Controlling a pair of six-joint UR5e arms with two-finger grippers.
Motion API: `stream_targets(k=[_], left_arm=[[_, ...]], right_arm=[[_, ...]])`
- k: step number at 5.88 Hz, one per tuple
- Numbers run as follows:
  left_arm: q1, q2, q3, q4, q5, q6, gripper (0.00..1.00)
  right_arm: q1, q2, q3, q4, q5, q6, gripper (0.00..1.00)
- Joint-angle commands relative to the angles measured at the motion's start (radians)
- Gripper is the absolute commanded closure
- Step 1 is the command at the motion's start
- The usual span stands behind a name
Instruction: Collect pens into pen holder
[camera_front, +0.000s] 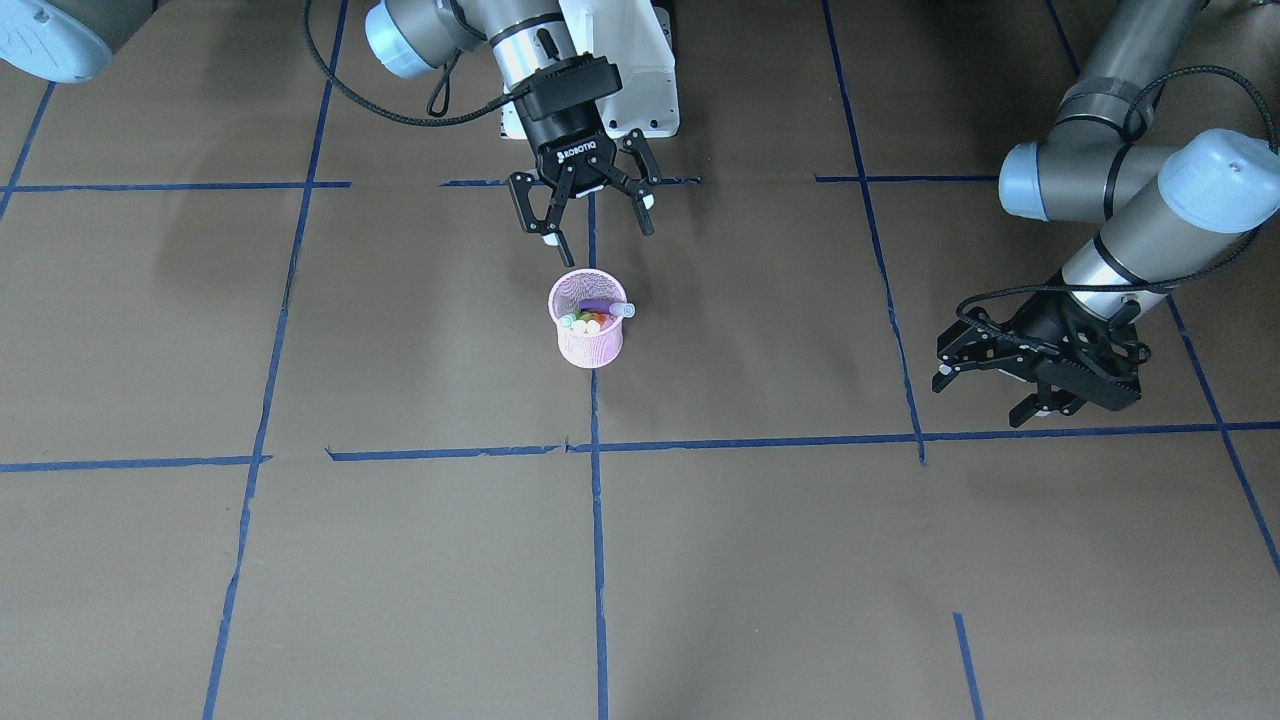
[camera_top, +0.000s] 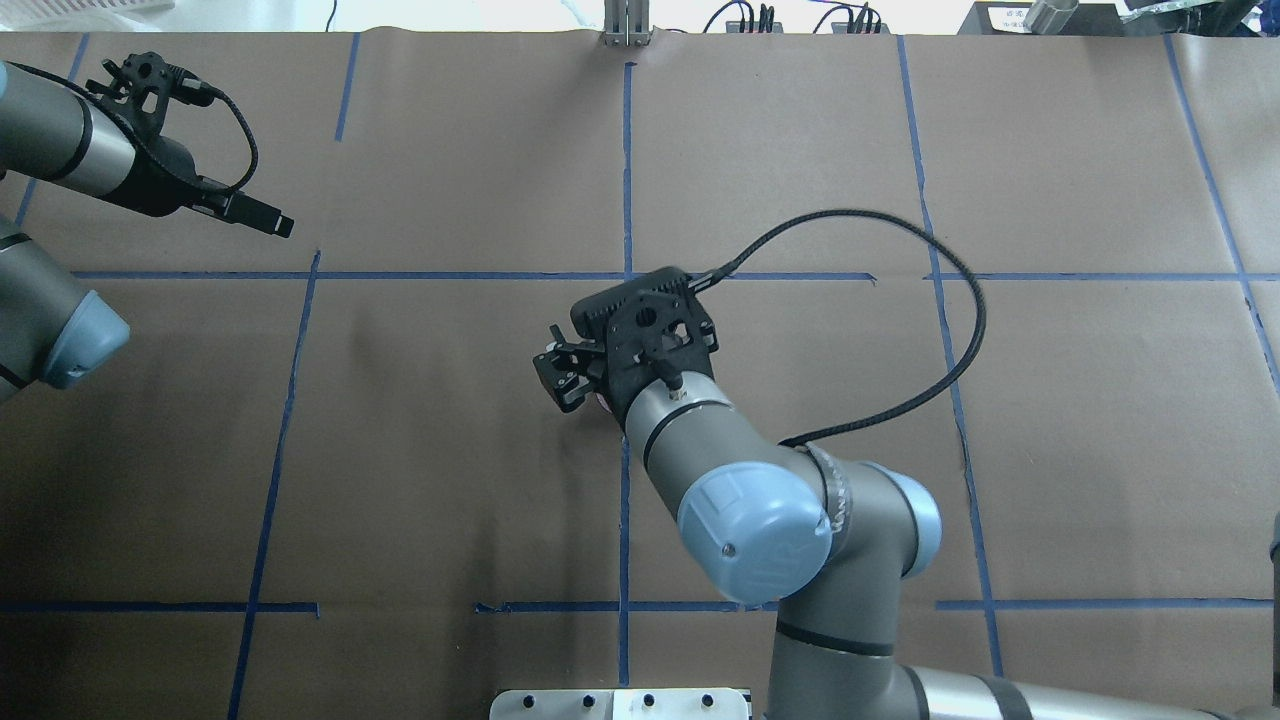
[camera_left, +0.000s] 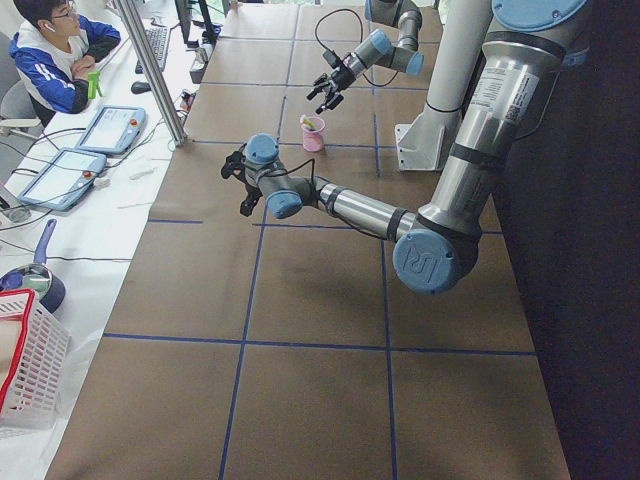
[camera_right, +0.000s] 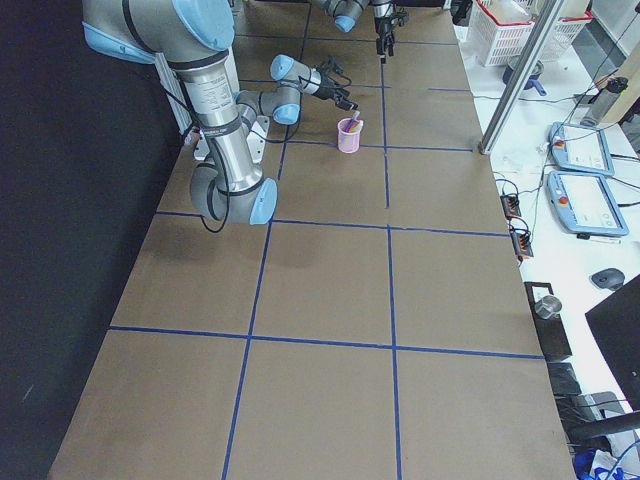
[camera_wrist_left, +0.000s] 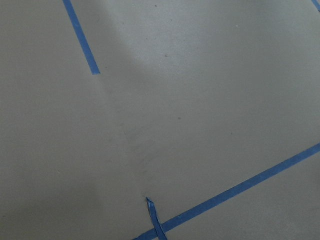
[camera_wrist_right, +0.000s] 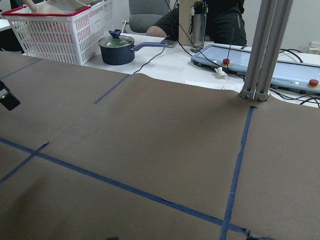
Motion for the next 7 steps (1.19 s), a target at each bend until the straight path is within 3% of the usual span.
stream_targets(k=[1,2,4,7], left_arm=[[-0.020,-0.001,0.001,0.014,-0.035,0.021,0.00],[-0.075,-0.001,-0.002,0.093,-0.084,0.084,0.00],[-0.181,-0.004,-0.008,0.328,-0.107,0.315,0.00],[-0.438,-0.007,-0.002,0.750,-0.107,0.643,0.00]], right_arm=[[0.148,-0.019,0.148,-0.295,0.255,-0.001,0.00],[0.266,-0.052,0.186,-0.432,0.429,-0.006,0.00],[0.533,-0.078,0.162,-0.646,0.768,-0.129,0.00],[0.863,-0.268,0.060,-0.645,1.136,-0.573,0.00]])
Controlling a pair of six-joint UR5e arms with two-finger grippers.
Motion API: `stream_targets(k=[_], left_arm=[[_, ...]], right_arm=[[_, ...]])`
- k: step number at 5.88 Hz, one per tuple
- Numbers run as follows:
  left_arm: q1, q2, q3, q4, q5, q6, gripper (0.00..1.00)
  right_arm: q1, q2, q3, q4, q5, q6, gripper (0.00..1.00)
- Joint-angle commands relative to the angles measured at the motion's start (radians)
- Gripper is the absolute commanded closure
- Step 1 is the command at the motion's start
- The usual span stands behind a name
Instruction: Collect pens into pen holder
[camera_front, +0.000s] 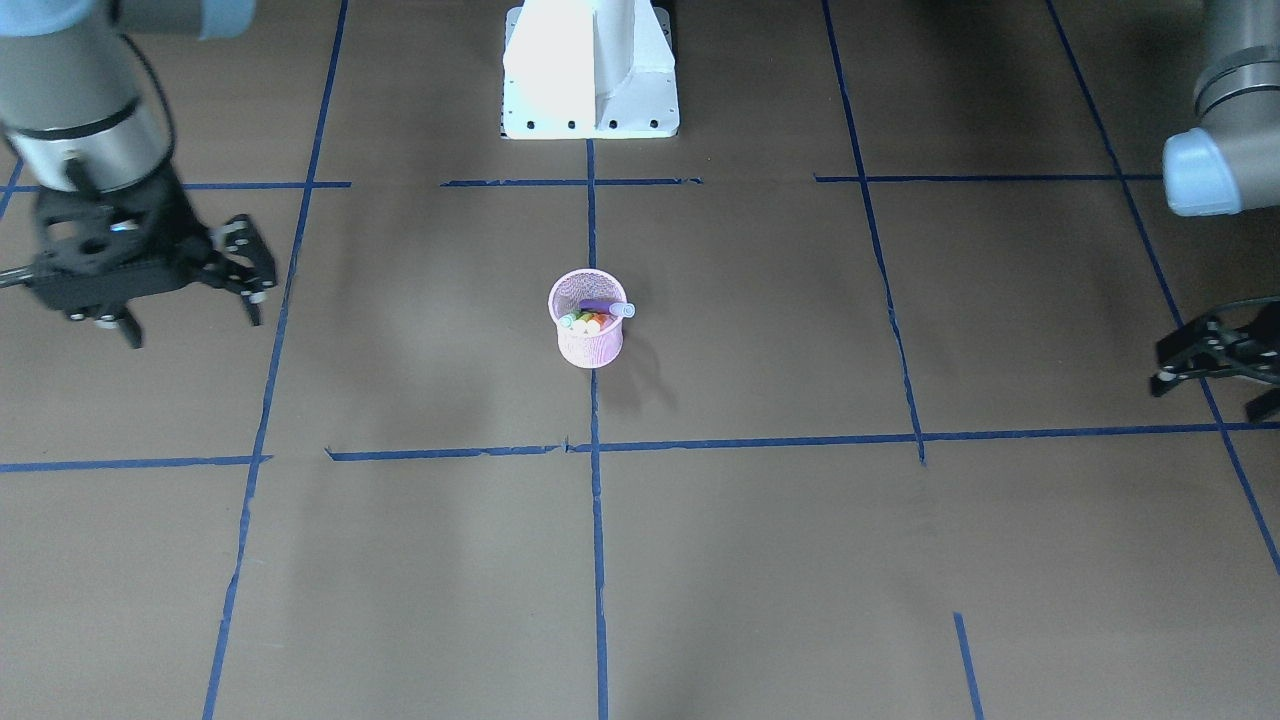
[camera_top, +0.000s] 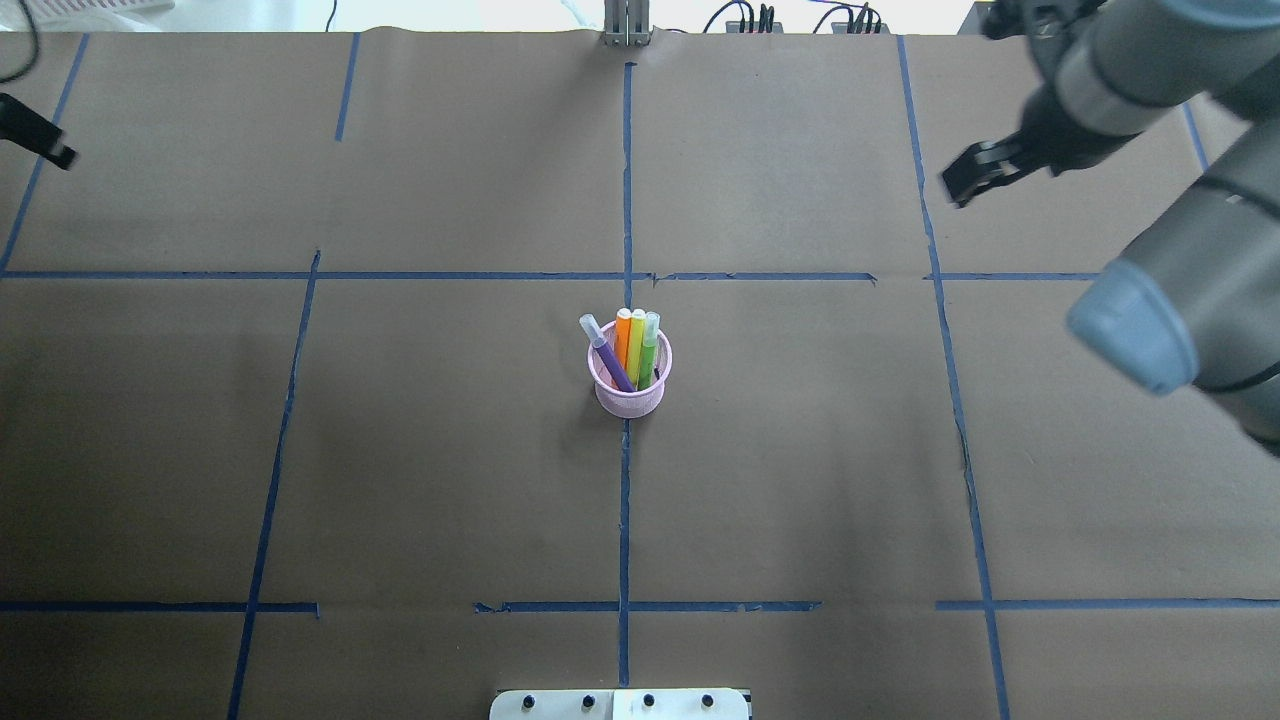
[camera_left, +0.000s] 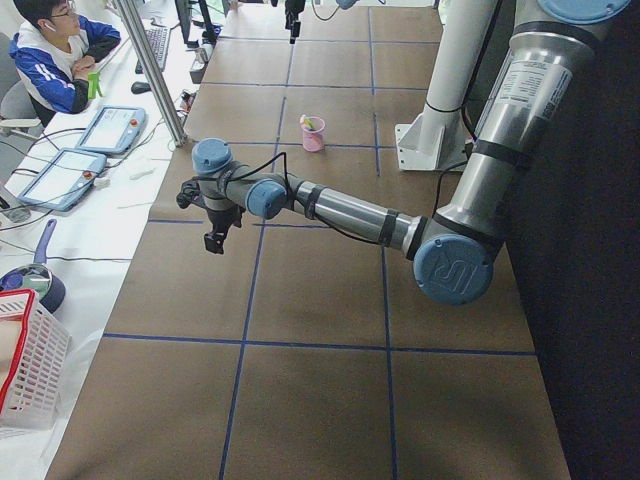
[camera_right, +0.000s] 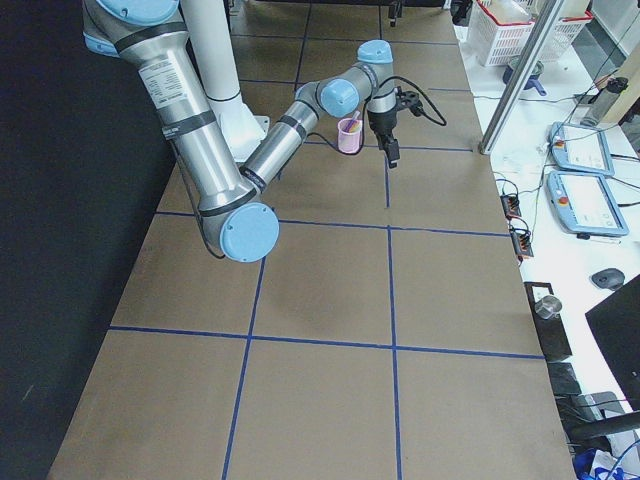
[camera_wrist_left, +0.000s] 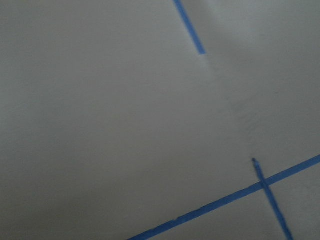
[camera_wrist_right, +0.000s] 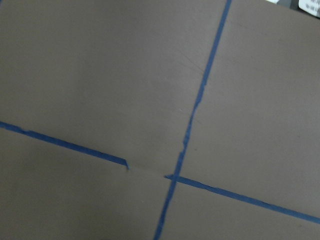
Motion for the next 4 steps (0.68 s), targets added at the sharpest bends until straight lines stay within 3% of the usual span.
stream_targets(k=[1,2,4], left_arm=[[-0.178,0.001,0.005,0.264,0.002,0.177,0.00],[-0.231,0.010,0.006,0.322,0.002,0.210,0.00],[-0.280,0.092,0.005,0.323,-0.001,0.225,0.00]], right_arm=[[0.210,-0.166,-0.057,0.002,0.175,-0.275,0.00],[0.311,-0.231,-0.104,0.004,0.251,-0.410,0.00],[0.520,-0.317,-0.312,0.025,0.363,-0.704,0.00]])
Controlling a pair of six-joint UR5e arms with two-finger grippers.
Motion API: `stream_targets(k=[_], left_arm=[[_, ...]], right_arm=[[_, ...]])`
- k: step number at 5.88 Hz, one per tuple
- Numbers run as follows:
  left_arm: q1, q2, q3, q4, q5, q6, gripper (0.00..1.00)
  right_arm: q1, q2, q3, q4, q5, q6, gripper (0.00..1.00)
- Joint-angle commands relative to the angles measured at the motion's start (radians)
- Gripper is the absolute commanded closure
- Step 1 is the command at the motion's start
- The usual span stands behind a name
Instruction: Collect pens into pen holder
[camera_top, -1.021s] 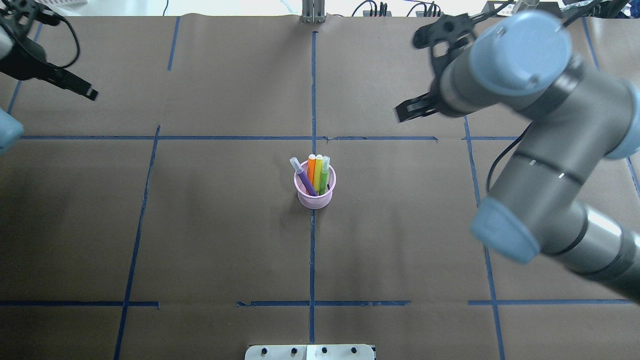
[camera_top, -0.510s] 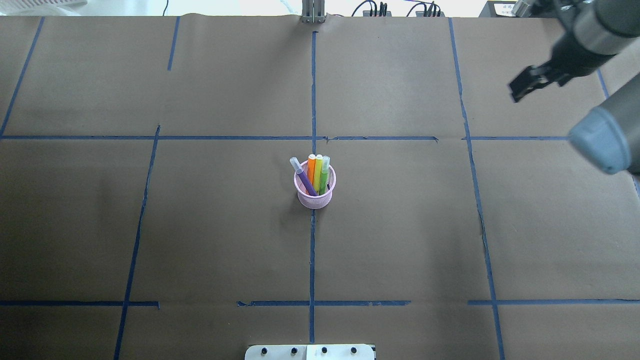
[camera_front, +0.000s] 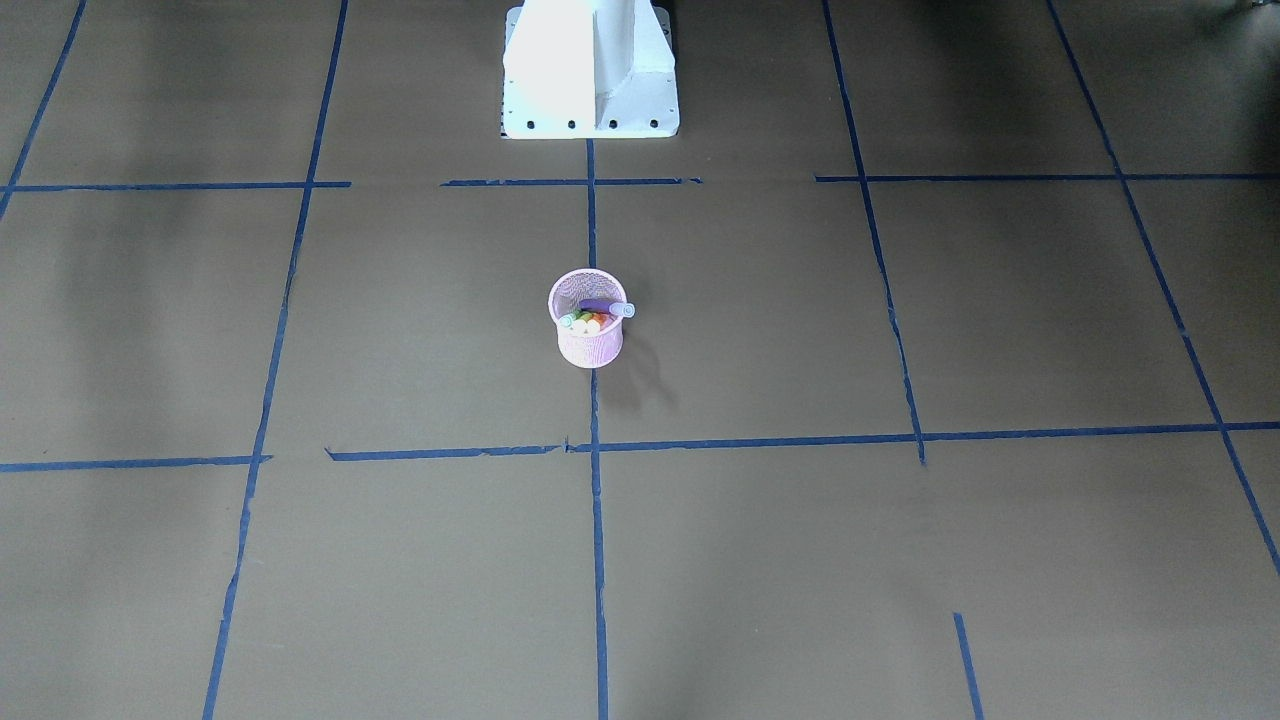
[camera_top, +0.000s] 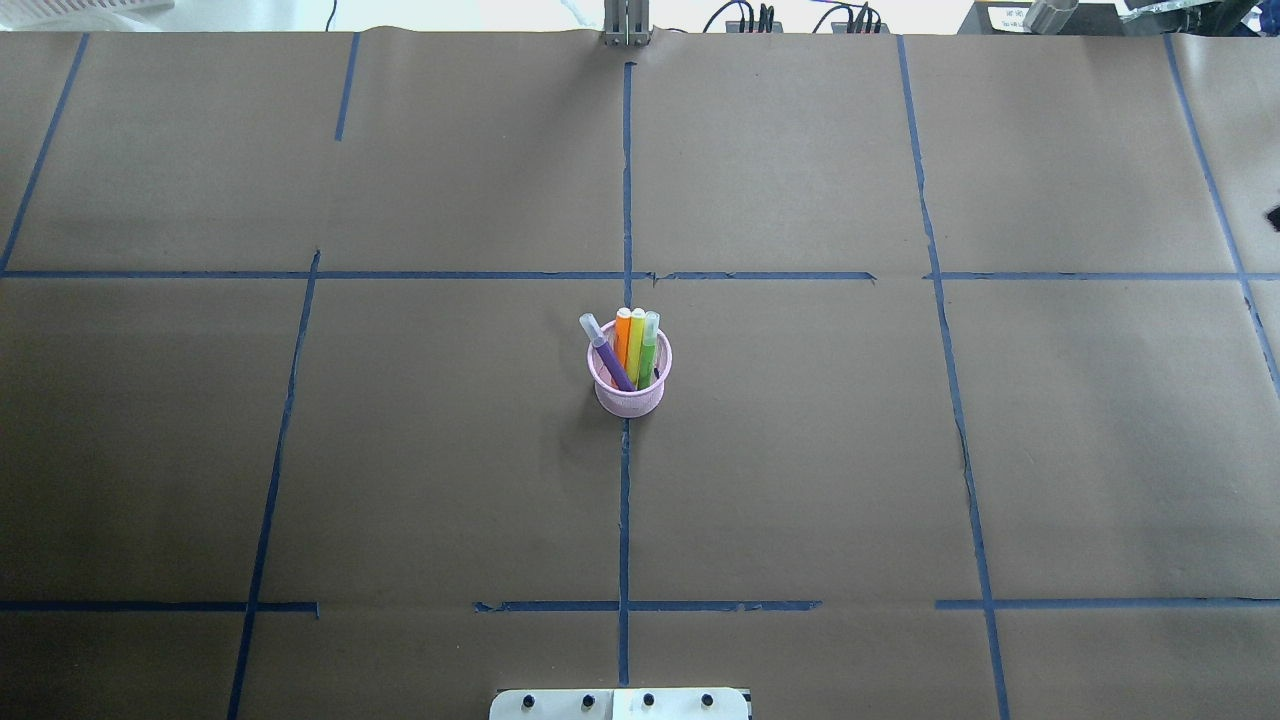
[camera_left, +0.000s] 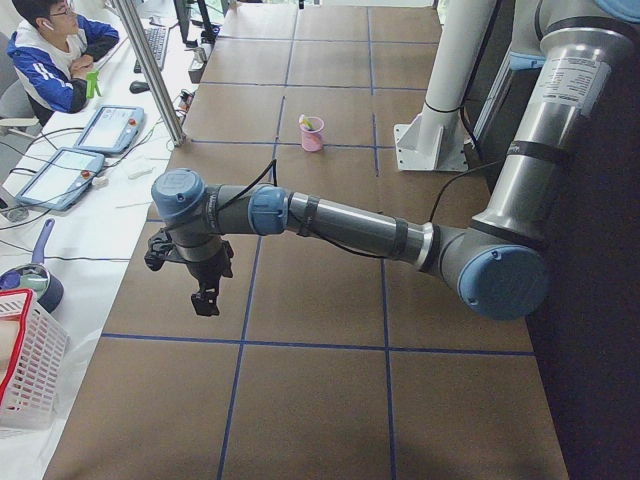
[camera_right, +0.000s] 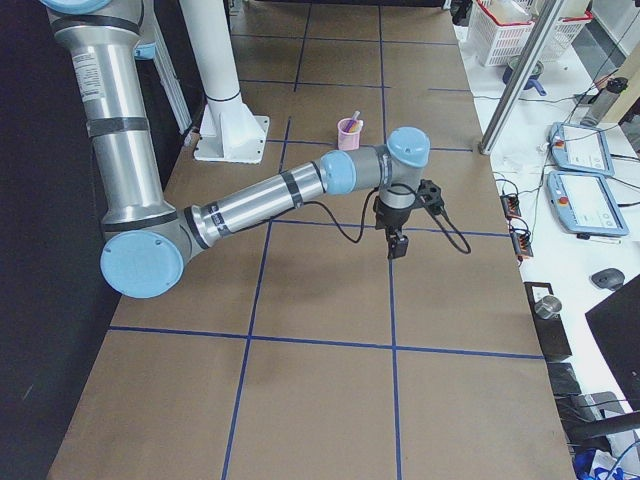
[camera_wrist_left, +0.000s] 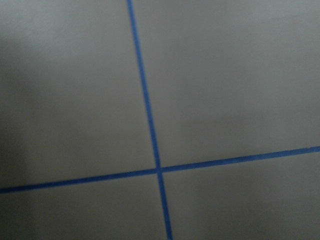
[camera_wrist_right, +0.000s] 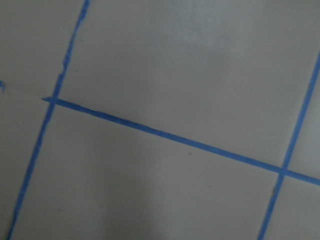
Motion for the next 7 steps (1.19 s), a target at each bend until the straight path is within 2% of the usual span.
stream_targets(k=[1,3,4,7], left_arm=[[-0.018,0.075,-0.007,-0.009,-0.003,0.051,0.00],[-0.018,0.122,-0.003,-0.013,-0.003,0.056,0.00],[-0.017,0.124,0.004,-0.016,-0.003,0.054,0.00],[-0.017,0.126,0.028,-0.039,-0.005,0.049,0.00]], right_arm=[[0.144,-0.078,-0.216,0.079,0.051,-0.193,0.00],[0.144,-0.087,-0.223,0.137,0.030,-0.038,0.00],[0.152,-0.127,-0.223,0.196,0.039,-0.033,0.00],[0.194,-0.147,-0.220,0.248,0.126,0.062,0.00]])
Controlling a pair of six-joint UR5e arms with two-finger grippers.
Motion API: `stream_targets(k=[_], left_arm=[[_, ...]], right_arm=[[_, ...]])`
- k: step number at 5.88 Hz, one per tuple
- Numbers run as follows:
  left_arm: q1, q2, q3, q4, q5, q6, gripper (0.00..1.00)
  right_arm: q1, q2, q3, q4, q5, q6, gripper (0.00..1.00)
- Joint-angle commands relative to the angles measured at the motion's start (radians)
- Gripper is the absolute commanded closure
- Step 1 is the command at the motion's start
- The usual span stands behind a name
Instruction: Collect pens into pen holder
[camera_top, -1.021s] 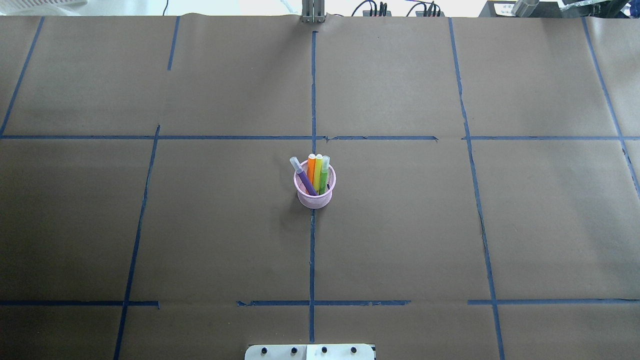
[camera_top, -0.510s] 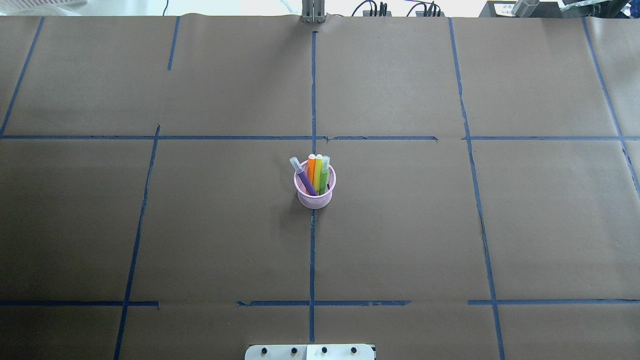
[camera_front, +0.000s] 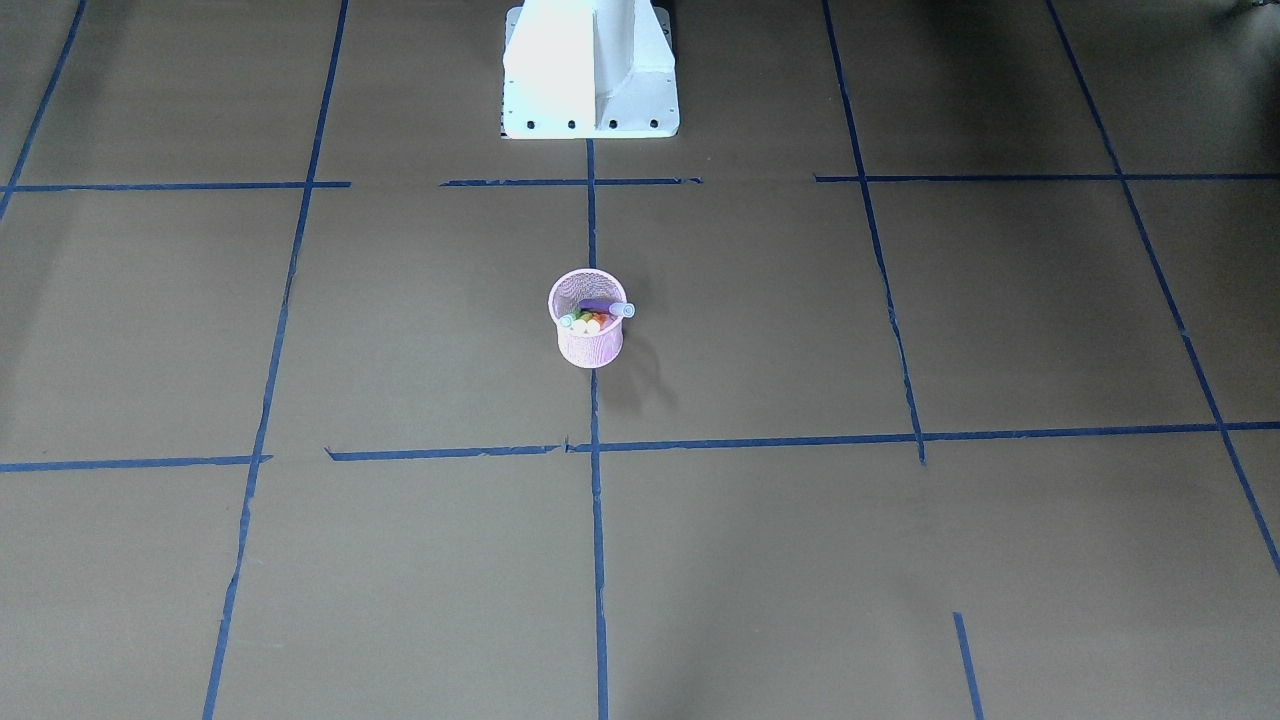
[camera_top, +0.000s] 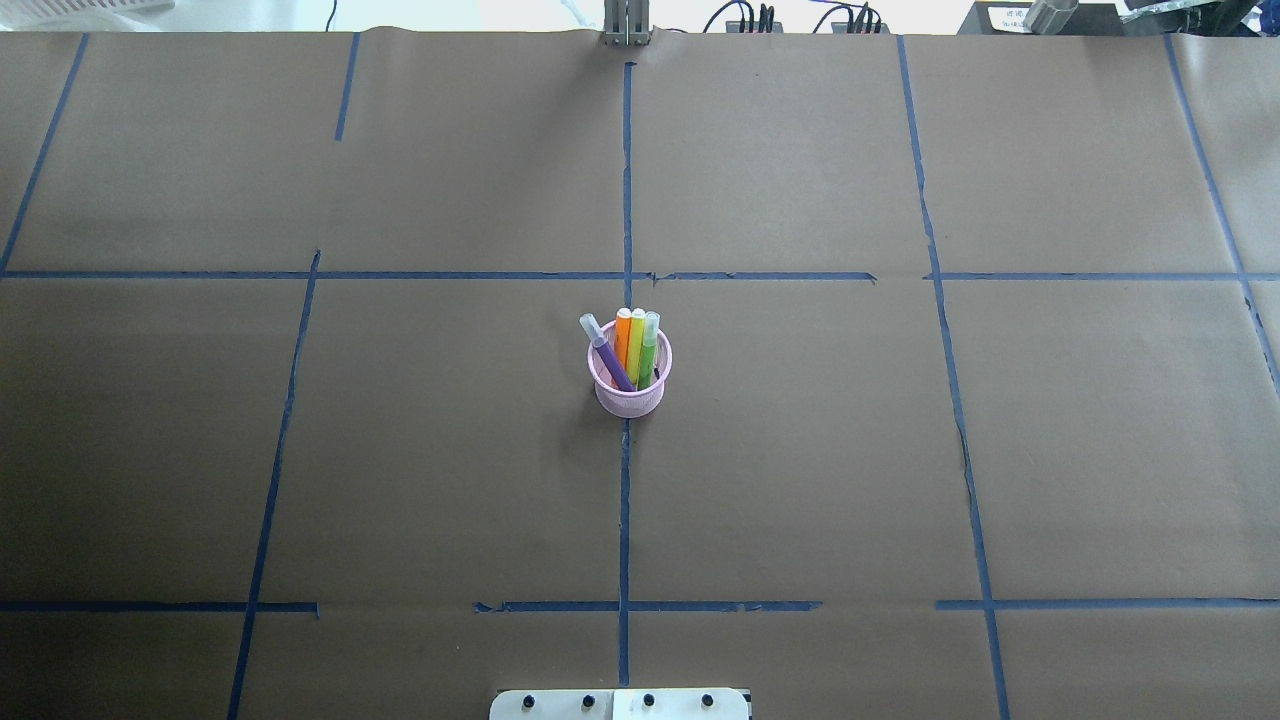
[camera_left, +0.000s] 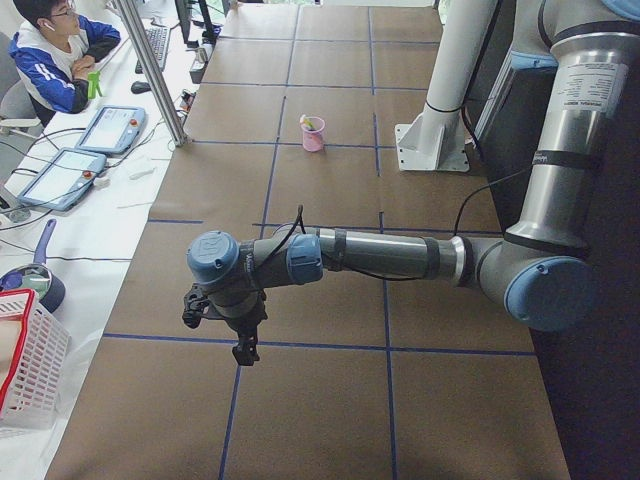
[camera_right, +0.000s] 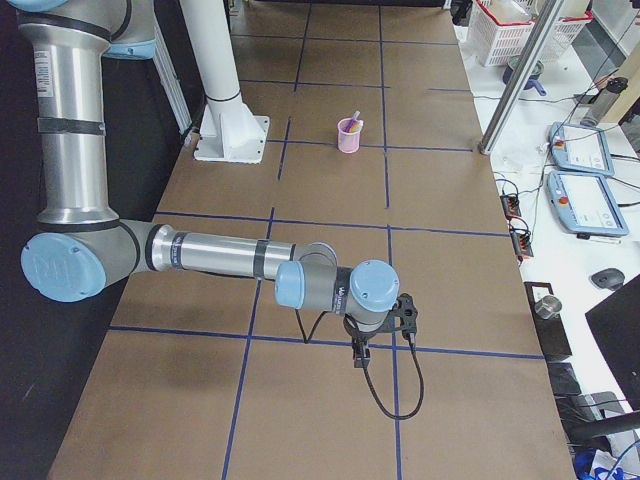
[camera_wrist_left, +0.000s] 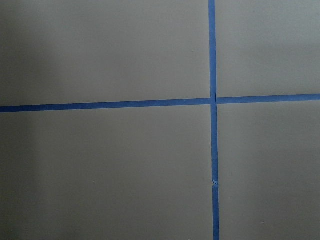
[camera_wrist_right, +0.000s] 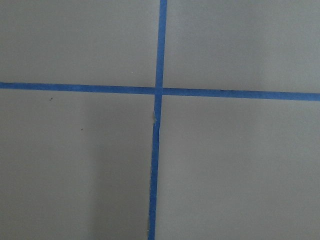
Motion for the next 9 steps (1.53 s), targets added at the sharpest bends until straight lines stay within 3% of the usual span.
stream_targets(k=[1,2,9], left_arm=[[0.002,0.006,0.064,-0.083,0.001,-0.001,0.00],[0.003,0.007,0.104,-0.169,0.000,-0.031,0.00],[0.011,0.009,0.082,-0.173,-0.056,-0.076,0.00]], right_arm=[[0.032,-0.002,0.011,0.008,0.034,0.021,0.00],[0.035,-0.003,0.011,0.008,0.034,0.021,0.00],[0.035,-0.018,0.014,-0.001,0.022,0.020,0.00]])
